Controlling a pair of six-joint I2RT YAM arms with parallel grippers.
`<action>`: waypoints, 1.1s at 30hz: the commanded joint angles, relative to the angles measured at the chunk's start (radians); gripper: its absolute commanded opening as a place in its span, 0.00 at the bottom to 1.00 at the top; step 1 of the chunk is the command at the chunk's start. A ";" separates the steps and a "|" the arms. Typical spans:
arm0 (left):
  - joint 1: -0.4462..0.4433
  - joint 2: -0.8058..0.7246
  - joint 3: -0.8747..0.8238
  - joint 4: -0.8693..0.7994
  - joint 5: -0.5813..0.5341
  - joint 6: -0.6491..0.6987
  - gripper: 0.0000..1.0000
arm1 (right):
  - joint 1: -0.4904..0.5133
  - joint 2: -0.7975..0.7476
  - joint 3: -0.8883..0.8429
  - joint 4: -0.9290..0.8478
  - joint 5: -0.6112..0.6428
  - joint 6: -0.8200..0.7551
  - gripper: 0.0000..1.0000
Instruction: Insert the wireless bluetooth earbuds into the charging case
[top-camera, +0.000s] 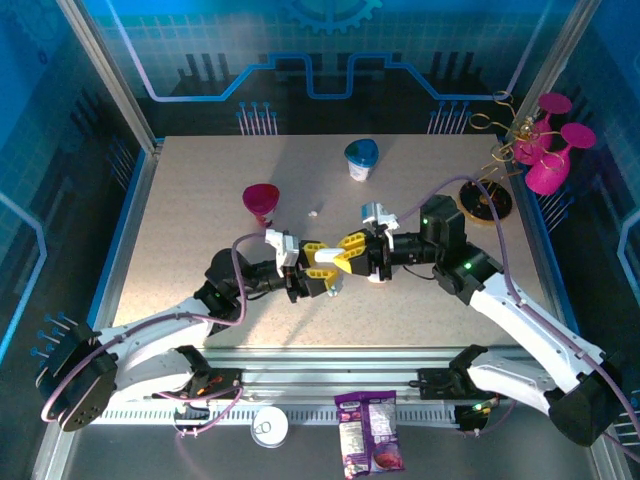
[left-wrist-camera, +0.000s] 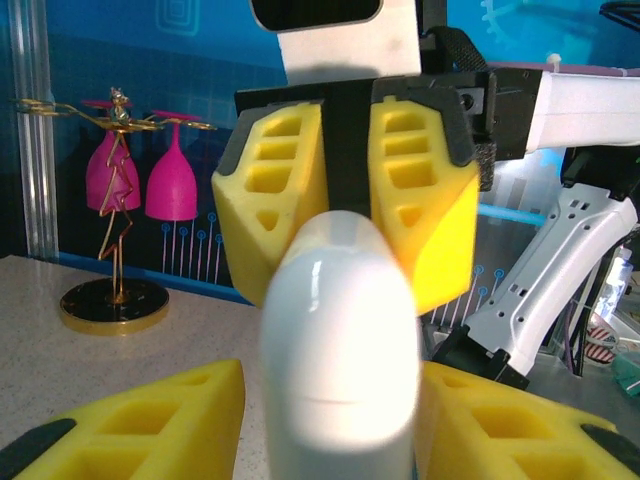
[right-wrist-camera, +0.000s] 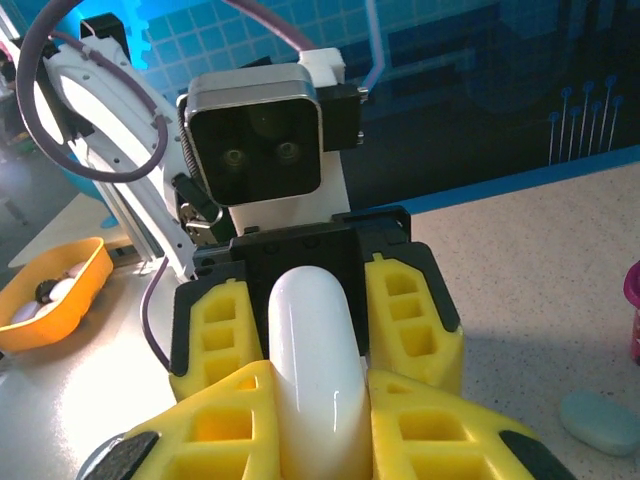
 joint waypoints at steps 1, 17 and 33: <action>0.006 0.006 0.013 0.079 -0.009 -0.038 0.47 | -0.010 -0.010 -0.009 0.060 -0.019 0.028 0.09; 0.006 0.029 0.026 0.127 -0.005 -0.102 0.31 | -0.010 -0.025 -0.009 -0.004 0.014 -0.023 0.08; 0.005 0.044 0.031 0.132 0.004 -0.102 0.12 | -0.010 -0.030 -0.009 -0.059 0.043 -0.059 0.08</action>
